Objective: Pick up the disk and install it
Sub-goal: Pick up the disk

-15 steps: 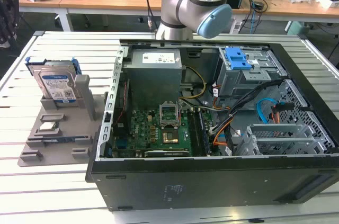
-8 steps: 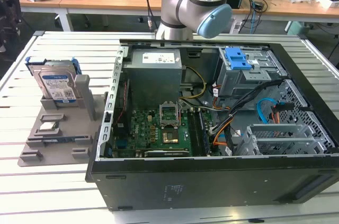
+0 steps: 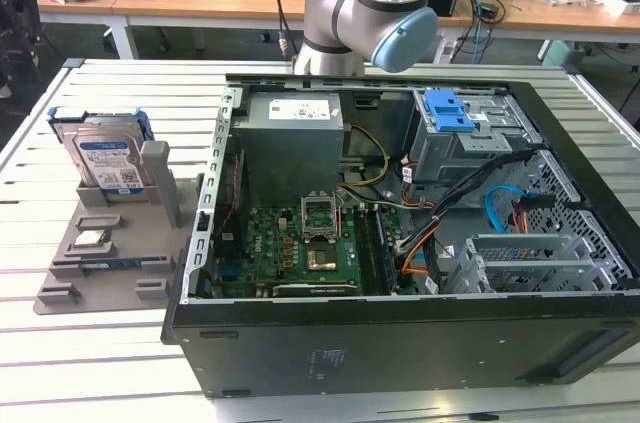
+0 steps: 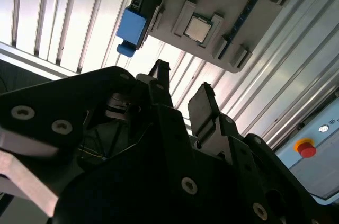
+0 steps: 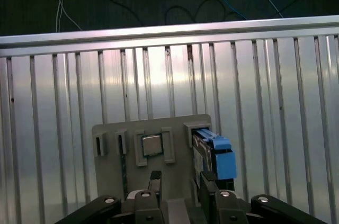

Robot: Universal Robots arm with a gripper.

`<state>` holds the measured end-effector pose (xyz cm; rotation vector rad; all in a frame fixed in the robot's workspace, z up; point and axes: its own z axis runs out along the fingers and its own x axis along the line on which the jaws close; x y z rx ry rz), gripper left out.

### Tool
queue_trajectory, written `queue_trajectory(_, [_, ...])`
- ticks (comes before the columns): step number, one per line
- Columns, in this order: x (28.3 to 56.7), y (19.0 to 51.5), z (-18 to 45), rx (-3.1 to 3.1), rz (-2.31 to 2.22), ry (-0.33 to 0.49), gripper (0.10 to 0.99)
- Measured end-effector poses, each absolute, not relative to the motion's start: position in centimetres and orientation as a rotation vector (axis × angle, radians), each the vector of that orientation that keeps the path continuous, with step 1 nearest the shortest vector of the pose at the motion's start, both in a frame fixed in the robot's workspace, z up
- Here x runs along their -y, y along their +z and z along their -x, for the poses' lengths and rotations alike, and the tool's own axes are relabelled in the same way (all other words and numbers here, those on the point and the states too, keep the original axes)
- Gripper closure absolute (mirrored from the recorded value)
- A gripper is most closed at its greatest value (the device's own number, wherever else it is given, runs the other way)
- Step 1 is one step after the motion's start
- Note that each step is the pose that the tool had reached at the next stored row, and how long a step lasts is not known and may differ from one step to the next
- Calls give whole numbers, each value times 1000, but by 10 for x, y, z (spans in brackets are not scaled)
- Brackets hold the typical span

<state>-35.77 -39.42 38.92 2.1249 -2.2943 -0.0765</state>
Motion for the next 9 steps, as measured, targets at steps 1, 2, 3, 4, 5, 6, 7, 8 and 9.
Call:
queue_trajectory(1, [394, 389, 358, 2294, -2125, -76, 667])
queue_trajectory(2, [393, 389, 358, 2294, -2125, -76, 667])
queue_trajectory(3, [393, 388, 358, 2294, -2125, -76, 667])
queue_trajectory(4, [392, 388, 358, 2294, -2125, -76, 667])
queue_trajectory(5, [392, 386, 358, 2294, -2125, -76, 667])
queue_trajectory(6, [392, 386, 358, 2294, -2125, -76, 667])
queue_trajectory(7, [392, 385, 358, 2294, -2125, -76, 667])
queue_trajectory(8, [392, 384, 358, 2294, -2125, -76, 667])
queue_trajectory(9, [392, 384, 358, 2294, -2125, -76, 667])
